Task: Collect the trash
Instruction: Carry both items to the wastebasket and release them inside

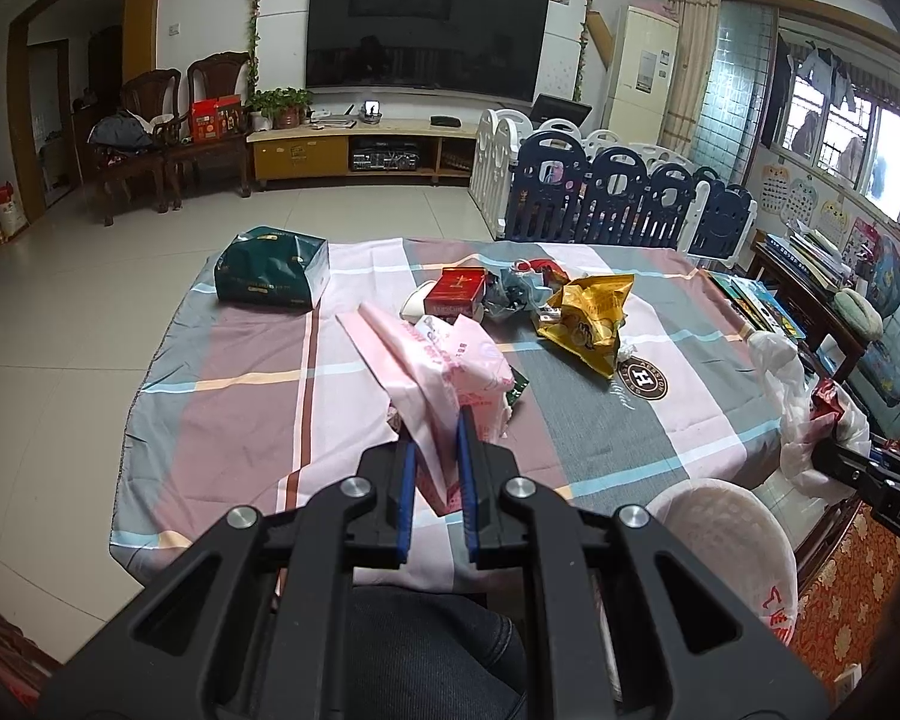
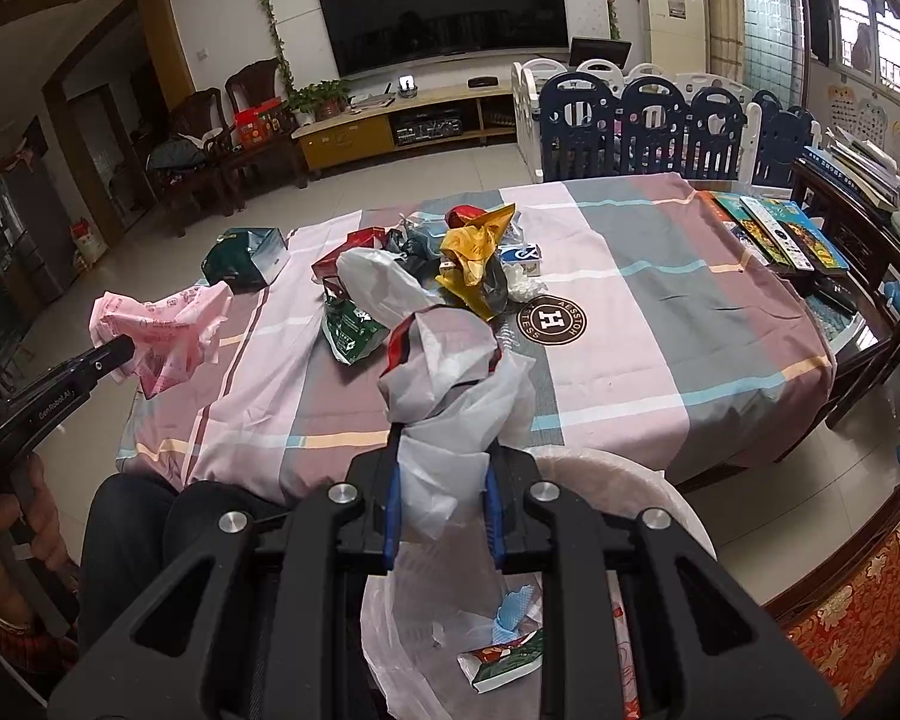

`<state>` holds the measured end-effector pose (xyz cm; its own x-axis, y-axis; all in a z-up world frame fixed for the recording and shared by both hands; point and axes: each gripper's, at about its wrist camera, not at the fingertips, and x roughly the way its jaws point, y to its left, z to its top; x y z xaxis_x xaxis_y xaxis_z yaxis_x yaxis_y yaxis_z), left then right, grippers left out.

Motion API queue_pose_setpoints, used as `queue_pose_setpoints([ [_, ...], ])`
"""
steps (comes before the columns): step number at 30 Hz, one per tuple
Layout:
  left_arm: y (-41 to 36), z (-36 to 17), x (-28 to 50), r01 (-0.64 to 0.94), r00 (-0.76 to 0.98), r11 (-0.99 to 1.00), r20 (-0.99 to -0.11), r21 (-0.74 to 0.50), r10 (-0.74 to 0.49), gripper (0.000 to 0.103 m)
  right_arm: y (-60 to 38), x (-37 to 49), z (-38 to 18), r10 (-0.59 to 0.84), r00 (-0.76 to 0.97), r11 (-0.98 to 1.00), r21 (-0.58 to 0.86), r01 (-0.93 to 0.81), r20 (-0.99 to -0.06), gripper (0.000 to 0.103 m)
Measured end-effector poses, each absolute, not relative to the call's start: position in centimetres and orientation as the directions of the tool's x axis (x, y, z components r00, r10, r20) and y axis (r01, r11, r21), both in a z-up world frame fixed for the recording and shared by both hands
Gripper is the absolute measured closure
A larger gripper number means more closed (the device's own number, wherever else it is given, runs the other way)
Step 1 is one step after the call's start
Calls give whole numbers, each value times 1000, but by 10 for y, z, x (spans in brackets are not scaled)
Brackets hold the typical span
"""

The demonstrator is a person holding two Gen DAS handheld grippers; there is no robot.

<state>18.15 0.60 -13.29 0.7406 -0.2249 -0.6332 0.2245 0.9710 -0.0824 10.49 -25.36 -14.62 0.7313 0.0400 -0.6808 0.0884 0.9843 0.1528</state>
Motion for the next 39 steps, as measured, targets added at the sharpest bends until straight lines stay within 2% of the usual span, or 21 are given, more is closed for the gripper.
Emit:
queue_pose_setpoints([
  [10,6,-129,178,235,737,967,-632,-94,-240,90,-248,101,-152,37,719,989,128,73,-694,81],
  [19,-15,-123,166,339,670,926,-647,-169,-363,90,-275,58,-170,-12,648,995,53,80,-762,81],
  [24,-54,-124,152,458,572,860,-665,-226,-480,90,-294,35,-216,-26,520,993,38,112,-854,80],
  [26,-74,-128,143,505,534,833,-678,-225,-506,90,-299,30,-234,-40,460,991,23,132,-887,67],
  [28,-93,-135,135,555,479,798,-693,-235,-538,90,-307,27,-239,-57,450,985,22,169,-891,38],
  [29,-100,-139,132,575,452,781,-700,-244,-552,90,-313,23,-235,-60,472,980,37,194,-880,33],
  [30,-109,-144,129,600,411,756,-710,-261,-572,90,-319,21,-230,-59,494,977,53,209,-868,29],
  [34,-149,-176,120,677,219,650,-748,-347,-627,89,-345,11,-207,-94,568,952,93,290,-818,29],
  [35,-157,-185,117,687,188,638,-762,-349,-619,88,-351,9,-203,-100,579,946,103,308,-809,29],
  [37,-169,-200,117,698,141,624,-788,-351,-600,70,-362,5,-198,-97,597,934,135,331,-796,28],
  [38,-170,-206,119,690,124,628,-796,-359,-592,46,-365,5,-196,-93,602,932,143,332,-793,28],
  [39,-167,-210,124,674,125,642,-800,-366,-587,32,-366,5,-196,-88,608,933,149,328,-789,28],
])
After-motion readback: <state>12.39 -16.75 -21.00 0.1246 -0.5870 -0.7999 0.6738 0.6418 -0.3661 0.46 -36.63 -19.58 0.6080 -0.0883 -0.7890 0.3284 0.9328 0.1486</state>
